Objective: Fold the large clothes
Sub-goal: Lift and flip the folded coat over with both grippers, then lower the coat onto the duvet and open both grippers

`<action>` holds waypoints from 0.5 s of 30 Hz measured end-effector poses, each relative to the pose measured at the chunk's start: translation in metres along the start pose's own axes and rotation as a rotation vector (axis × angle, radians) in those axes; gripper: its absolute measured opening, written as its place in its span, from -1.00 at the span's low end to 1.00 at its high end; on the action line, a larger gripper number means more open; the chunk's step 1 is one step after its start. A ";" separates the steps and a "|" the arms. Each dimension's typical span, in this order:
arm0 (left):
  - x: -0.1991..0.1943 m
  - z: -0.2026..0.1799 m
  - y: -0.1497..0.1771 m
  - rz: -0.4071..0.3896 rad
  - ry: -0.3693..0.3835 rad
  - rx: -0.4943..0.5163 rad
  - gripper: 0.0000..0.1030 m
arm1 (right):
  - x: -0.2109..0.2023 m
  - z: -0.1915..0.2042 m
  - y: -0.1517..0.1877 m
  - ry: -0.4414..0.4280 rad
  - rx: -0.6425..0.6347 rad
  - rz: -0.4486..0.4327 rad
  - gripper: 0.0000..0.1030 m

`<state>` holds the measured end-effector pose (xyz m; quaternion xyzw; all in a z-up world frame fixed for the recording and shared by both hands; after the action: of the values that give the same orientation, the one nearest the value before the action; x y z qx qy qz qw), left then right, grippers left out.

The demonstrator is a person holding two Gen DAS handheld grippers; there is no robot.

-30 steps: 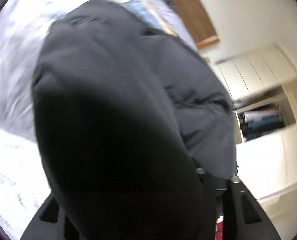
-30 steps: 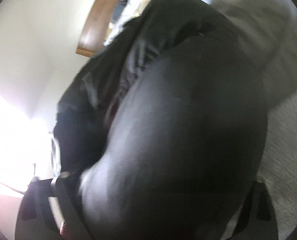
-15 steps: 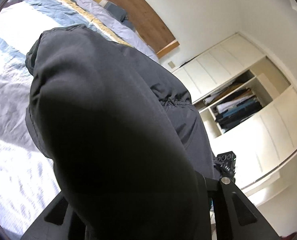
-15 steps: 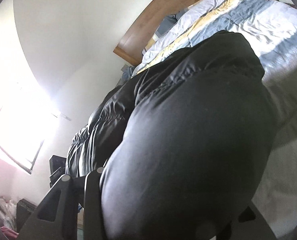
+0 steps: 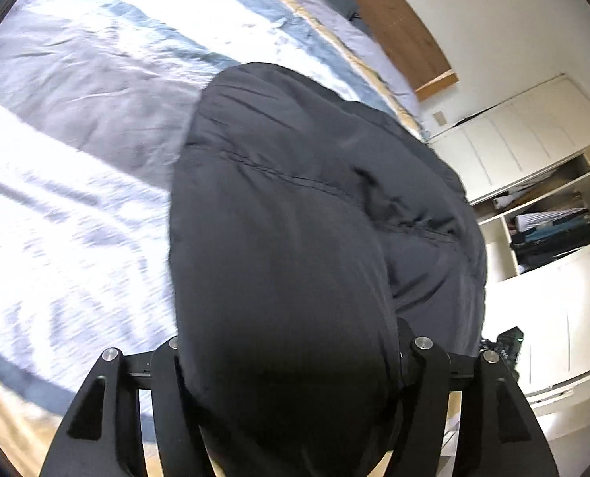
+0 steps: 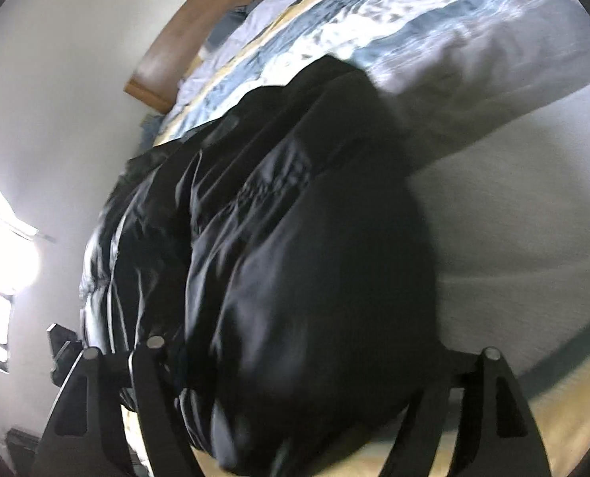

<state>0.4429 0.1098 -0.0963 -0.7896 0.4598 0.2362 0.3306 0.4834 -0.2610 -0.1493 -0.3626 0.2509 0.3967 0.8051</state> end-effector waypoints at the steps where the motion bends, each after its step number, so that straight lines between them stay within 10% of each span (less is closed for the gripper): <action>1: -0.005 0.003 0.001 0.003 -0.005 0.000 0.24 | -0.007 -0.003 0.001 0.014 -0.006 0.001 0.43; 15: -0.096 0.002 0.005 -0.234 -0.267 0.178 0.48 | -0.074 0.039 -0.002 0.183 -0.194 -0.157 0.48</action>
<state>0.3932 0.1643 -0.0345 -0.7670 0.3362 0.2572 0.4822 0.4480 -0.2650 -0.0736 -0.4920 0.2545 0.3200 0.7686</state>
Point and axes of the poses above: each gripper's, at about its wrist camera, not at the fingertips, and x roughly the way its jaws point, z to its left, y to its underside, the point moved 7 cm from there along x, roughly the way its jaws point, and after that the axes turned 1 degree about -x, right-handed, at the moved point
